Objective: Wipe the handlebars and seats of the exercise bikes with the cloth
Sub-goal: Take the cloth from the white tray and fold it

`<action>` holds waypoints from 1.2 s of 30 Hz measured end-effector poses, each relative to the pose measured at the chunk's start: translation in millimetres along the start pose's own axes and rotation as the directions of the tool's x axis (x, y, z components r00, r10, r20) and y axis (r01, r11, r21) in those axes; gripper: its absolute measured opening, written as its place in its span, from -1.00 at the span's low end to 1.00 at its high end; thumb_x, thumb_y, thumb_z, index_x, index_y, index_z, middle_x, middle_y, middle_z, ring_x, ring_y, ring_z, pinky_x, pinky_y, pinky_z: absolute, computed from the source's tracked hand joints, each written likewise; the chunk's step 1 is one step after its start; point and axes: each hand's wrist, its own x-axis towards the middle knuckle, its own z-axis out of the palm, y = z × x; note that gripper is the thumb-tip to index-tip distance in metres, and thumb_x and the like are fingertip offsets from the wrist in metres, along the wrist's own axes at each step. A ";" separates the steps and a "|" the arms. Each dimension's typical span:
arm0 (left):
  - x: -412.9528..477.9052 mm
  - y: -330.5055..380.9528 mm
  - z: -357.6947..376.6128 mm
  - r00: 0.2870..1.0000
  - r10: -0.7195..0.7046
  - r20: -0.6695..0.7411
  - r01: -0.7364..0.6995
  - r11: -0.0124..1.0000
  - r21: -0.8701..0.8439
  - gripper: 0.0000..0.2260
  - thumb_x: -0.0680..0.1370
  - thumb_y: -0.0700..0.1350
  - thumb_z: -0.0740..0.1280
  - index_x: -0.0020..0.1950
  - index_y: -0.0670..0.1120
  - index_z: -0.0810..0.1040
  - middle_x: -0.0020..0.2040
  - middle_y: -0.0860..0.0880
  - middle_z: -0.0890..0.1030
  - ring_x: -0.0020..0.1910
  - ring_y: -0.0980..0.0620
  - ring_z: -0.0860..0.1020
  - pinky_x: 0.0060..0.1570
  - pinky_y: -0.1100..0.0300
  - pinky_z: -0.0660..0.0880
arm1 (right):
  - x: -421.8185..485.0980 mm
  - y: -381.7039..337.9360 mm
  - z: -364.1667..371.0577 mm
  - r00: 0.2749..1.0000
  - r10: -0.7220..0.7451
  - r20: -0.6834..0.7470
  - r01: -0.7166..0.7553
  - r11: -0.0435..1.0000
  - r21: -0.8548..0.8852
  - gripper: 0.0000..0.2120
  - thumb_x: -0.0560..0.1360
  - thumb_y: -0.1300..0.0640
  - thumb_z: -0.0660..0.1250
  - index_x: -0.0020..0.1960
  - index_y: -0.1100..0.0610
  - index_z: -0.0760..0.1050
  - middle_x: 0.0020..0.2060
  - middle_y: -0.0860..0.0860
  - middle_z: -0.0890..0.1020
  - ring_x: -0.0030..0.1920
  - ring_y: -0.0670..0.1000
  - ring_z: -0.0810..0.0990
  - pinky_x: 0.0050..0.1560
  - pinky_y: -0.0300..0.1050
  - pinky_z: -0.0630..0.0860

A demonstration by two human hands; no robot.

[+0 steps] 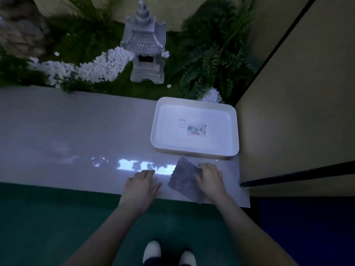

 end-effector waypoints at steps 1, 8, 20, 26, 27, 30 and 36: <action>5.1 -0.9 4.9 1.000 0.000 -0.010 0.000 1.000 -0.004 -0.51 0.63 0.16 0.07 0.50 -0.02 0.22 0.45 0.01 0.33 0.40 -0.01 0.31 0.32 0.08 0.24 | 6.6 1.8 3.8 1.000 -0.005 -0.015 0.005 1.000 -0.008 -0.59 0.62 0.04 0.14 0.43 0.13 0.29 0.34 0.09 0.41 0.34 0.10 0.32 0.28 -0.05 0.21; 16.2 -1.5 40.0 0.997 0.008 -0.070 -0.012 0.998 -0.064 -0.56 0.62 0.10 0.16 0.43 -0.07 0.34 0.37 -0.05 0.43 0.33 -0.08 0.39 0.24 0.04 0.31 | 30.4 3.2 25.9 0.998 -0.026 -0.059 0.020 0.994 -0.104 -0.62 0.58 -0.03 0.21 0.32 0.13 0.39 0.26 0.12 0.42 0.32 0.14 0.28 0.23 -0.01 0.20; -9.1 4.6 19.1 0.997 -0.049 -0.053 0.040 0.988 -0.148 -0.59 0.64 0.09 0.10 0.44 -0.07 0.33 0.40 -0.04 0.40 0.36 -0.05 0.35 0.28 0.08 0.27 | -1.3 -14.9 -6.7 0.956 -0.233 -0.179 0.228 0.972 -0.050 -0.94 0.58 0.17 0.18 0.02 0.14 0.40 -0.06 0.12 0.58 0.01 0.18 0.51 0.05 -0.02 0.28; -29.0 30.6 -41.2 0.993 -0.091 -0.076 0.048 0.894 -0.445 -0.63 0.64 0.05 0.15 0.35 -0.11 0.46 0.30 -0.06 0.51 0.27 -0.06 0.45 0.21 0.11 0.37 | -45.7 -43.6 -79.2 0.927 -0.185 -0.327 0.297 0.894 0.336 -0.91 0.59 0.18 0.22 -0.04 0.11 0.30 -0.26 -0.01 0.50 -0.26 0.04 0.47 -0.30 -0.13 0.35; -31.8 36.8 -53.0 0.990 -0.120 -0.077 0.060 0.840 -0.539 -0.66 0.64 0.04 0.16 0.29 -0.12 0.50 0.25 -0.07 0.54 0.23 -0.06 0.48 0.14 0.15 0.38 | -53.5 -50.1 -92.9 0.921 -0.166 -0.352 0.305 0.871 0.386 -0.89 0.58 0.19 0.23 -0.06 0.10 0.29 -0.31 -0.06 0.45 -0.31 -0.03 0.43 -0.34 -0.25 0.31; -41.9 57.2 -89.0 0.973 -0.232 -0.007 0.130 0.571 -0.811 -0.69 0.63 0.06 0.16 0.06 -0.13 0.56 0.08 -0.12 0.61 0.11 -0.13 0.55 0.04 0.13 0.43 | -81.0 -70.5 -132.1 0.911 -0.095 -0.400 0.320 0.775 0.545 -0.91 0.57 0.20 0.27 -0.06 0.13 0.35 -0.33 -0.09 0.46 -0.36 -0.17 0.42 -0.34 -0.32 0.28; -88.5 97.1 -150.1 0.973 0.005 0.230 0.229 0.018 -0.973 -0.42 0.57 0.29 0.04 0.13 -0.14 0.60 0.06 -0.12 0.66 0.03 -0.07 0.63 -0.13 0.13 0.55 | -151.0 -100.7 -192.7 0.900 0.036 -0.435 0.366 0.481 0.797 -0.94 0.57 0.18 0.29 0.04 0.10 0.45 -0.06 -0.03 0.59 -0.01 -0.13 0.57 0.00 -0.20 0.48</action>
